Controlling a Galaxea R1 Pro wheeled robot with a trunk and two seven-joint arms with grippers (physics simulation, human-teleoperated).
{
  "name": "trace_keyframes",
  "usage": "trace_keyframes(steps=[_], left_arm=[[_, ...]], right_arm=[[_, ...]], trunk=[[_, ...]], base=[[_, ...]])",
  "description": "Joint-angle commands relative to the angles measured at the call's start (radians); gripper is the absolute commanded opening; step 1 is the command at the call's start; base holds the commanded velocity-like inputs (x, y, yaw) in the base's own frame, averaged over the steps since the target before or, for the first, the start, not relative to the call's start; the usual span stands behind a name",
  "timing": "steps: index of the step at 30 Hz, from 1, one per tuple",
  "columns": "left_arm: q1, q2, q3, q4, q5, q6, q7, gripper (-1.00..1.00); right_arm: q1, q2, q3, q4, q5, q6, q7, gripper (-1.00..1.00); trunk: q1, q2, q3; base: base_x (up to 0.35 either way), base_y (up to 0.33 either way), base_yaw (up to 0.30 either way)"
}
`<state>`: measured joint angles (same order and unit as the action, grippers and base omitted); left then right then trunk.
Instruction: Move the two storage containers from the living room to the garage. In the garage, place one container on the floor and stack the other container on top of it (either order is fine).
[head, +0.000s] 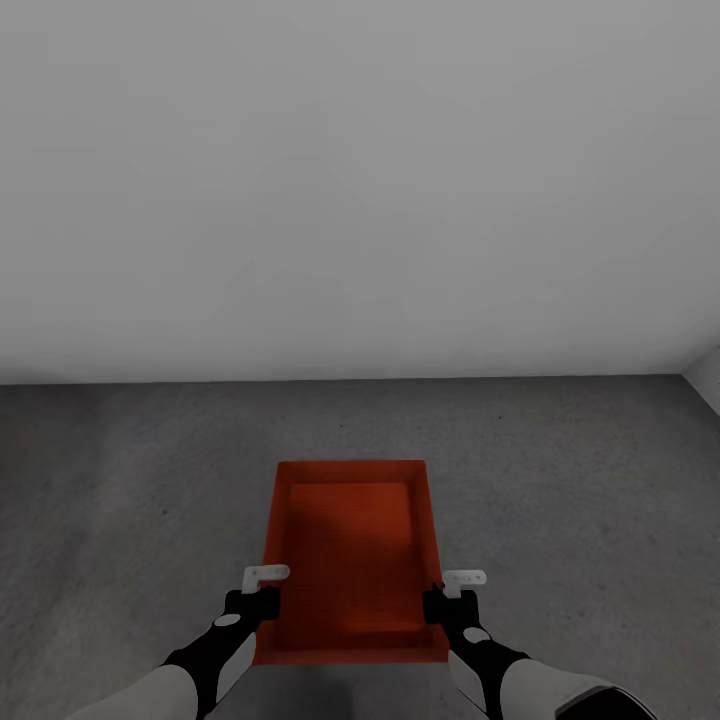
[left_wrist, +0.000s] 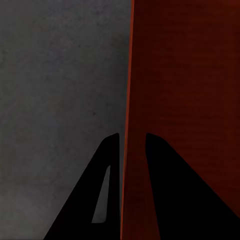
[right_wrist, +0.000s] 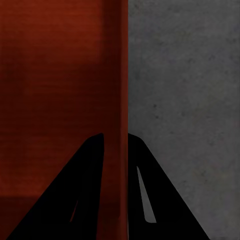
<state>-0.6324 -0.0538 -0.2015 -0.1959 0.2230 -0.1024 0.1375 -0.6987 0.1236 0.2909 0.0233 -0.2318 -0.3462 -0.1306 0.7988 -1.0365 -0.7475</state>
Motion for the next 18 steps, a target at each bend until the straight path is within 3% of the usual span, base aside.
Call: trace_keyframes(steps=[1,18], left_arm=[[-0.001,0.031,0.014,-0.002,-0.004,-0.025,0.021,-1.00],[-0.001,0.031,0.014,-0.003,-0.004,-0.025,0.021,-1.00]], right_arm=[[0.000,0.001,-0.024,0.004,0.000,-0.002,0.000,-1.00],[0.000,0.001,-0.024,0.004,0.000,-0.002,0.000,-1.00]], trunk=[[0.000,-0.001,-0.001],[0.000,-0.001,-0.001]], base=[[0.000,0.000,0.000],[0.110,0.000,0.000]])
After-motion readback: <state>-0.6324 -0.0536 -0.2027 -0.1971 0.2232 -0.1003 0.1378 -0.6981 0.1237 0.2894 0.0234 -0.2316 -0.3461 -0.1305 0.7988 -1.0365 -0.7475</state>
